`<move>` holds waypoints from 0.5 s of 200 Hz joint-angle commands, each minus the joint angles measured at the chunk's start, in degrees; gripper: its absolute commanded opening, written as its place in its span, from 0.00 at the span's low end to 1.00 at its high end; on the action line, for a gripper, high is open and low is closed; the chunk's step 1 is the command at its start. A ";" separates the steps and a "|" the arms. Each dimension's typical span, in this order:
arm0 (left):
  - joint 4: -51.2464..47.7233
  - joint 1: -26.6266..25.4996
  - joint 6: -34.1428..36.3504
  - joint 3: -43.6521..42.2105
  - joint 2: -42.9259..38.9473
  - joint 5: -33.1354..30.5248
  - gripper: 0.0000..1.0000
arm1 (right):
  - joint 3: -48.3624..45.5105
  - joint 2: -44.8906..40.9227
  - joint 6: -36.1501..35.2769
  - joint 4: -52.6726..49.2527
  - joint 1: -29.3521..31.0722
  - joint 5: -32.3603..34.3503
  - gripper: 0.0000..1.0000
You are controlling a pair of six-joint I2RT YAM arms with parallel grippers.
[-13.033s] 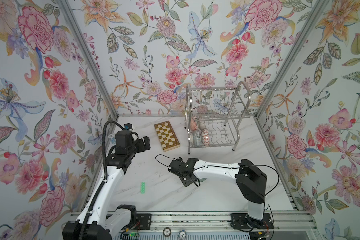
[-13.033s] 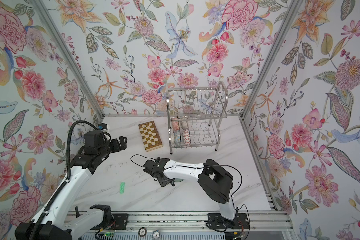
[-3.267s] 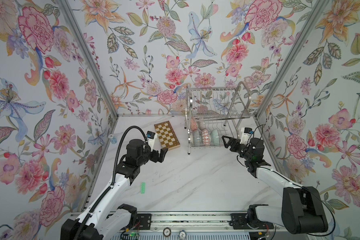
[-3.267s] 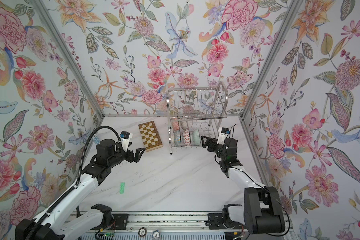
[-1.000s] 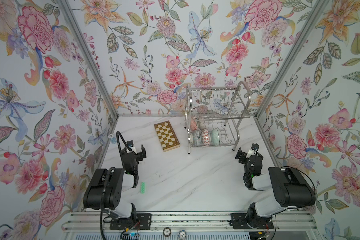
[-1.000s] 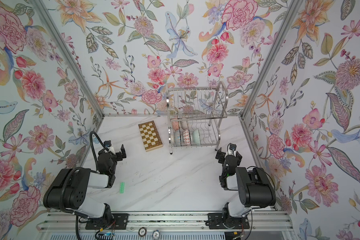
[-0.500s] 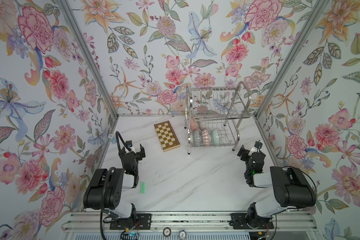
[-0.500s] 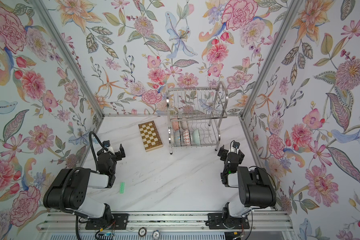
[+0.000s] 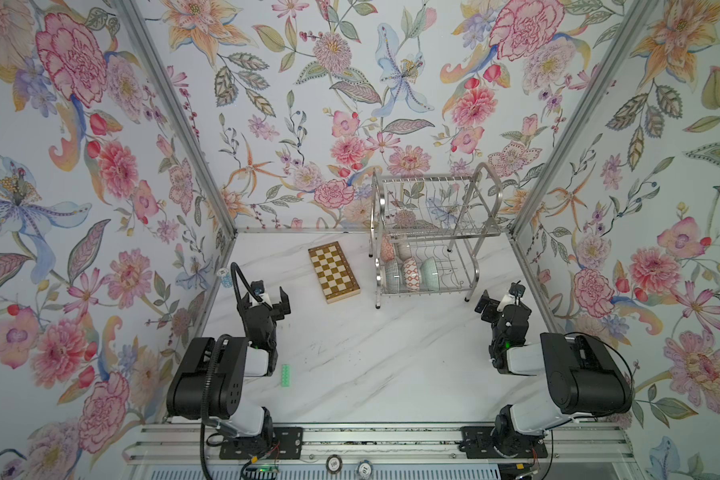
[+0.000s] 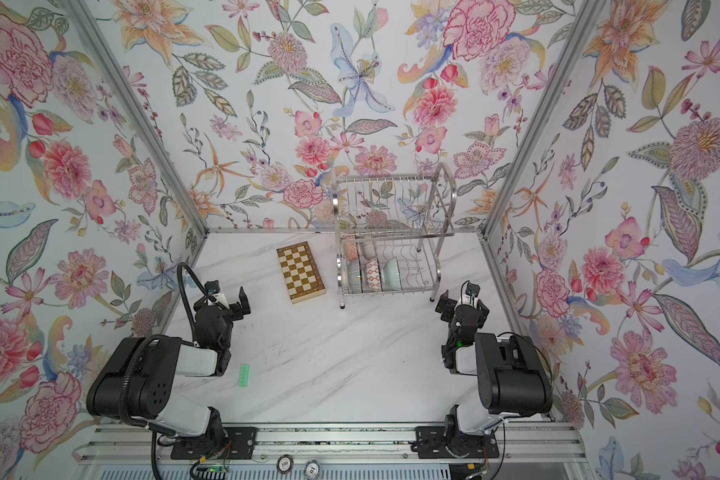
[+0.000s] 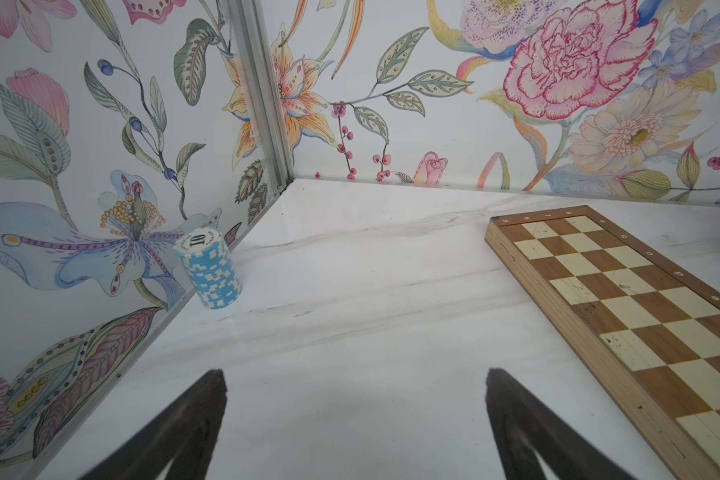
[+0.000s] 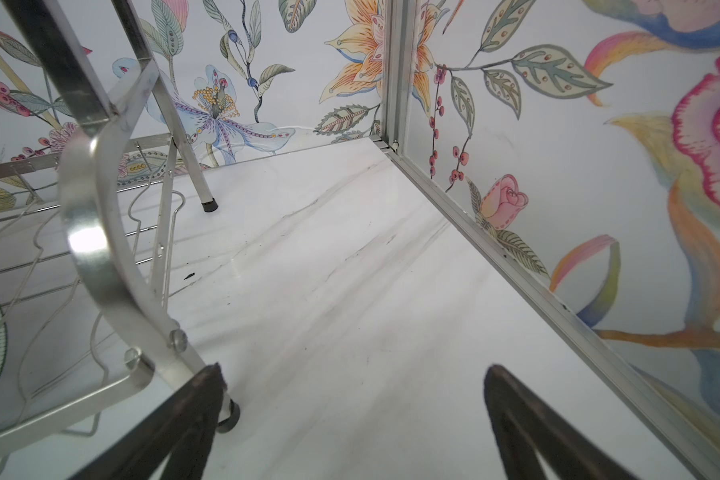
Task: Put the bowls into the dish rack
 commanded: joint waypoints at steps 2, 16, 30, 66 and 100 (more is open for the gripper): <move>1.75 -0.33 0.74 -0.16 0.43 -1.29 0.99 | 0.14 -0.59 0.71 -0.31 -0.25 -0.38 0.98; 1.75 -0.32 0.74 -0.15 0.39 -1.30 0.99 | 0.10 -0.62 0.63 -0.30 -0.24 -0.37 0.99; 1.71 -0.30 0.74 -0.19 0.45 -1.29 0.99 | 0.12 -0.63 0.65 -0.31 -0.22 -0.37 0.99; 1.67 -0.32 0.74 -0.19 0.39 -1.29 0.99 | 0.13 -0.60 0.65 -0.31 -0.27 -0.37 0.99; 1.62 -0.35 0.74 -0.15 0.40 -1.28 0.99 | 0.35 -0.48 0.81 -0.73 -0.39 -0.83 0.99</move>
